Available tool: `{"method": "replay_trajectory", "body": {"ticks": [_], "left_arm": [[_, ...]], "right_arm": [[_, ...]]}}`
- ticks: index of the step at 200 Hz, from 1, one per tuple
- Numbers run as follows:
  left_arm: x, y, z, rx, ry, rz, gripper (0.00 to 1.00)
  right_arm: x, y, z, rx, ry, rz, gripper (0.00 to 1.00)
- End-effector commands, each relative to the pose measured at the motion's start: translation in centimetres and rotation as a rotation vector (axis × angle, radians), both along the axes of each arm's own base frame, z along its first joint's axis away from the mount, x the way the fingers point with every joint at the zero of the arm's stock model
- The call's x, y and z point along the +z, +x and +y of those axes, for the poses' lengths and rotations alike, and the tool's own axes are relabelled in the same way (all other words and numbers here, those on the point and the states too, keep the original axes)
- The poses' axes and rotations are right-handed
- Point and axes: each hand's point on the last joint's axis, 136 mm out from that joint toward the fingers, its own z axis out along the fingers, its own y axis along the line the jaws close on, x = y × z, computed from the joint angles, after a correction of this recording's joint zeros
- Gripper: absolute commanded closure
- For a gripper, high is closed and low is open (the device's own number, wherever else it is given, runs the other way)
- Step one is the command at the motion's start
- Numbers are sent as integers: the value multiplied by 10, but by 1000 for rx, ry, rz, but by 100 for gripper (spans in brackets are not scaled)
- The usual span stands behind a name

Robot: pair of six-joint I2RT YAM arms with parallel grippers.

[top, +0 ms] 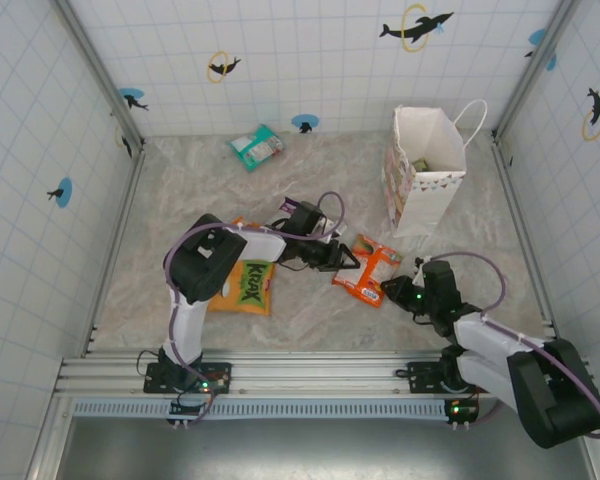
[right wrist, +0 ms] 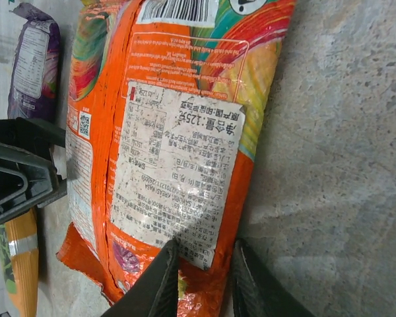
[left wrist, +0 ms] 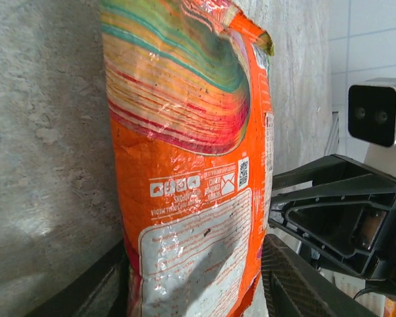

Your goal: Place the snacks into the paper bag

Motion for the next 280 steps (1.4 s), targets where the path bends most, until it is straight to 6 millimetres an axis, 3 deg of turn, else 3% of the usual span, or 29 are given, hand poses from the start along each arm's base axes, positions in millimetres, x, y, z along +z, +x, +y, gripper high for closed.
{"method": "replay_trajectory", "body": {"ticks": [1,74,120,146,163,176,203,241,280], "left_arm": [[2,-6,-8,-28,-26,20,54],[30,-5,-10,-23,-93,-56,82],[49,-3,-1,-11,-84,-184,90],[66,-3,5,-3,-112,-259,97],[85,-3,6,3,-150,-321,99],[88,-8,14,8,-154,-350,100],[110,-6,25,40,-201,-417,100],[146,-9,39,43,-273,-553,100],[183,-25,49,0,-400,-648,100]], "right_arm": [[4,2,3,19,22,-29,75],[18,7,7,25,60,-101,76],[35,14,-1,-5,38,-220,55],[57,20,-3,-14,48,-348,51],[76,24,-7,-42,67,-448,50],[89,25,-11,-64,69,-523,48],[105,24,-15,-64,52,-625,46],[127,16,-5,12,92,-731,41],[162,7,7,76,211,-830,34]]}}
